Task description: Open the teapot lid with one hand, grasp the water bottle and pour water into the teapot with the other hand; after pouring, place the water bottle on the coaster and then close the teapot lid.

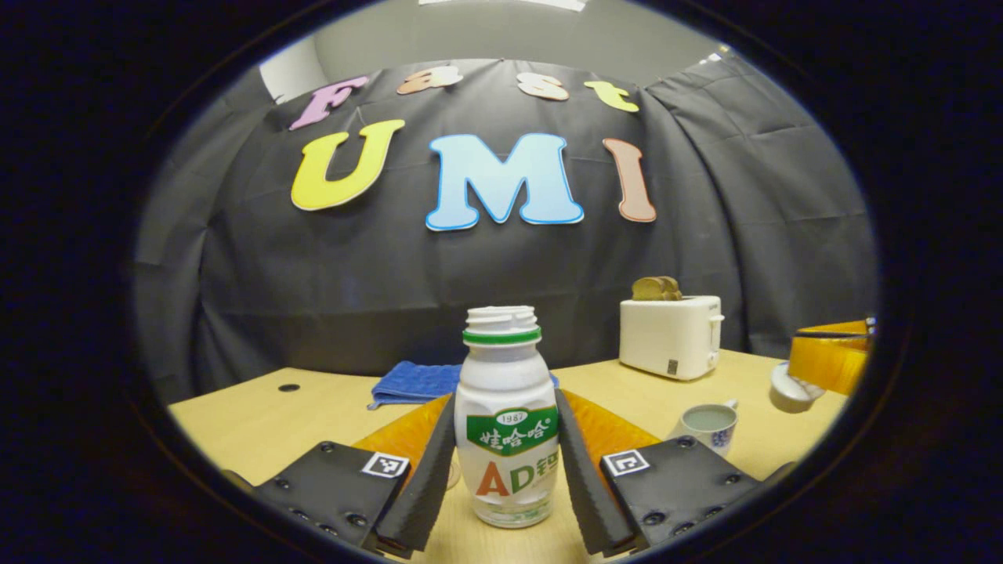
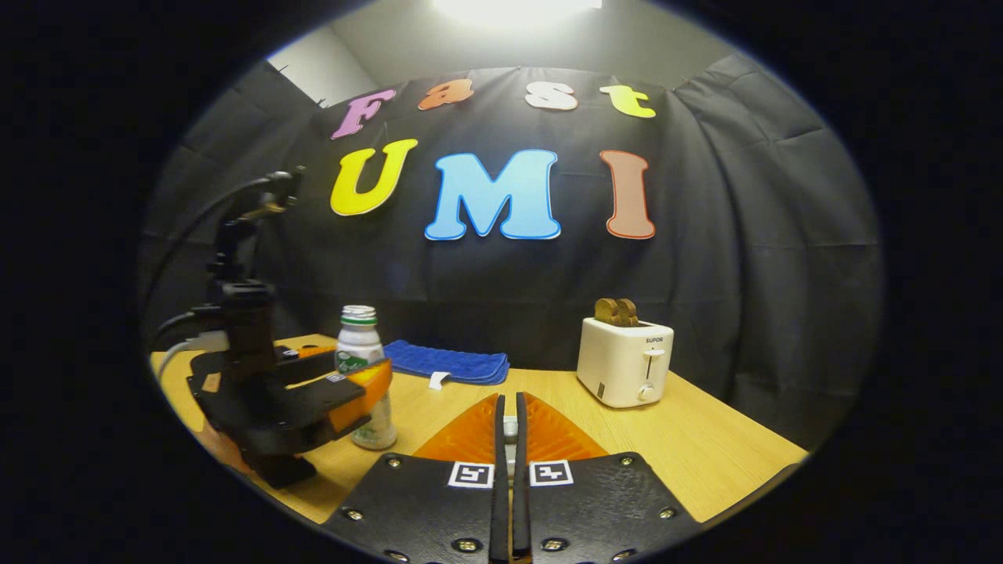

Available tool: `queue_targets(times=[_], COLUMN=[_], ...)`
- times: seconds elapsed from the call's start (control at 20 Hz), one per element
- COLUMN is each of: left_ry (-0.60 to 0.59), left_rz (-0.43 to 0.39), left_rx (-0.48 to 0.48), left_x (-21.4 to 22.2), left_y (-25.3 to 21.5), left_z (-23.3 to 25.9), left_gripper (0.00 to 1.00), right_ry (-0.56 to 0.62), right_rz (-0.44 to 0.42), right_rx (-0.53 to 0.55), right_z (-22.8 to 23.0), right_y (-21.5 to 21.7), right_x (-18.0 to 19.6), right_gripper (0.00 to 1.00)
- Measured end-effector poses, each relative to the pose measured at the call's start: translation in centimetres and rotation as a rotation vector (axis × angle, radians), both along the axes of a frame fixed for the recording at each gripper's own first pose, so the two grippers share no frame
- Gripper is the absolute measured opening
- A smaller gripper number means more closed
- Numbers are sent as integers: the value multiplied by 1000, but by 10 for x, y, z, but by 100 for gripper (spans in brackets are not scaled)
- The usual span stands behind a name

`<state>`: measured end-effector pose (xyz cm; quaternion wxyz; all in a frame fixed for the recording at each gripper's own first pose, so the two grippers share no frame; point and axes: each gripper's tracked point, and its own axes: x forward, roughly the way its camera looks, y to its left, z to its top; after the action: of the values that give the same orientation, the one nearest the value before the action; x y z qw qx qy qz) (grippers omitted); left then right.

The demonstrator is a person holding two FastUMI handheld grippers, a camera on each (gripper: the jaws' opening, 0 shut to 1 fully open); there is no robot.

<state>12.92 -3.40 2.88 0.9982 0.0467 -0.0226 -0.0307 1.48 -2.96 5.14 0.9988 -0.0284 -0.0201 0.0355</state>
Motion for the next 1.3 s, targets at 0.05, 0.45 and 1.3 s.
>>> queue_targets(times=[0.05,0.45,1.3], left_ry=[-8,-10,-123], left_rz=[8,24,49], left_rx=[30,274,1052], left_x=[-1,5,13], left_y=[0,-20,-81], left_z=[2,0,-1], left_gripper=[75,75,80], right_ry=[-11,-30,-15], right_rz=[11,29,0], right_rx=[6,27,29], right_z=[3,-7,-25], right_y=[0,-18,-44], right_x=[-17,-103,-120], right_gripper=[2,2,2])
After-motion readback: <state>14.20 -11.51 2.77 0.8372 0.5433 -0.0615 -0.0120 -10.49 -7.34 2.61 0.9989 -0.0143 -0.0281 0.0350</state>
